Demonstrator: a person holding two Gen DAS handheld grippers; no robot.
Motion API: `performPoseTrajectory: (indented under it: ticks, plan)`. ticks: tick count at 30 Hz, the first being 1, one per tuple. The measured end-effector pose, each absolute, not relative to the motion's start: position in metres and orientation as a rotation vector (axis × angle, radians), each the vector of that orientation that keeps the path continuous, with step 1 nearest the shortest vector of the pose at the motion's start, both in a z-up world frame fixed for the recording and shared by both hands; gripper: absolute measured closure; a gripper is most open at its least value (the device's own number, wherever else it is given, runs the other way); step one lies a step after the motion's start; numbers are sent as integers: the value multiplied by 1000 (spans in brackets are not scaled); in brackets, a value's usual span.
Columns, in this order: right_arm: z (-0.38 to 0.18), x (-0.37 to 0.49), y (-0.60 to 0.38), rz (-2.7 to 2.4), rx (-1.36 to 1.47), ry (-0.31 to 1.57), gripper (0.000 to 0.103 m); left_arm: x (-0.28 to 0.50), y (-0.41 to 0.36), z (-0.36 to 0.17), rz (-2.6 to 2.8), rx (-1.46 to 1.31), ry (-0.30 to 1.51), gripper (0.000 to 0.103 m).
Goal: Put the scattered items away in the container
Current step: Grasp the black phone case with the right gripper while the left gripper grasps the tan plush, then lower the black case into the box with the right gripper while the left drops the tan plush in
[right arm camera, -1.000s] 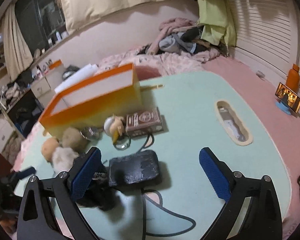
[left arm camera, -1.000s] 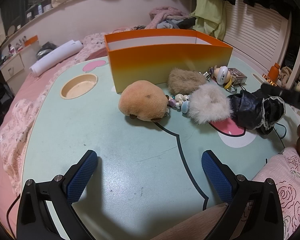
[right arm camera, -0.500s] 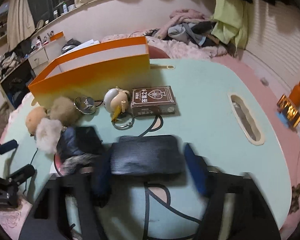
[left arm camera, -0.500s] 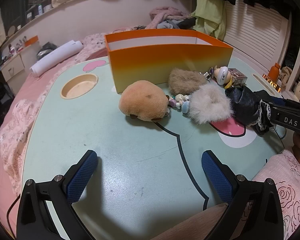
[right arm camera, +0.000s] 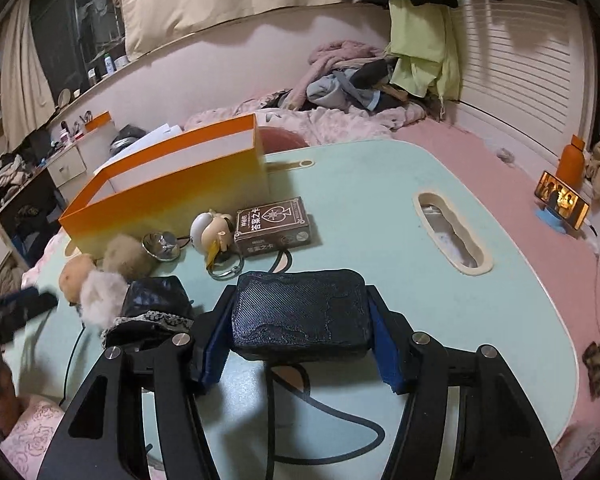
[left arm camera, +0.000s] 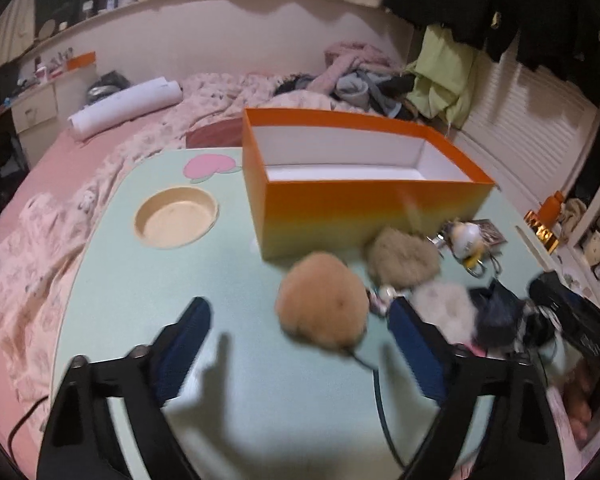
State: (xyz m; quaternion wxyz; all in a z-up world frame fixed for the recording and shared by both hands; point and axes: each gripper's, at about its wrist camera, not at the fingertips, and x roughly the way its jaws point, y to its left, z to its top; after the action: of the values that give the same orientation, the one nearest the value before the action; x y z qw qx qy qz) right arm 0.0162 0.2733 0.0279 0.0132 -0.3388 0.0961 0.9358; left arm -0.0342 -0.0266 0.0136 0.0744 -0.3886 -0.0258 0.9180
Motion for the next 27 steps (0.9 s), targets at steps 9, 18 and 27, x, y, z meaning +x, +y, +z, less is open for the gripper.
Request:
performPoseTrajectory:
  ticks: [9,18,27]
  plan:
    - [33,20,275,2921,-1034,272,42,-37,-23,19,2687,-1133,-97,68]
    - [73,9,262,3032,-968,287,42,-35,-41,86,2696,-949,-227,68]
    - [120,-84,229,3110,-981,307,42,-117,-14,103,2710,-1027,-220,50]
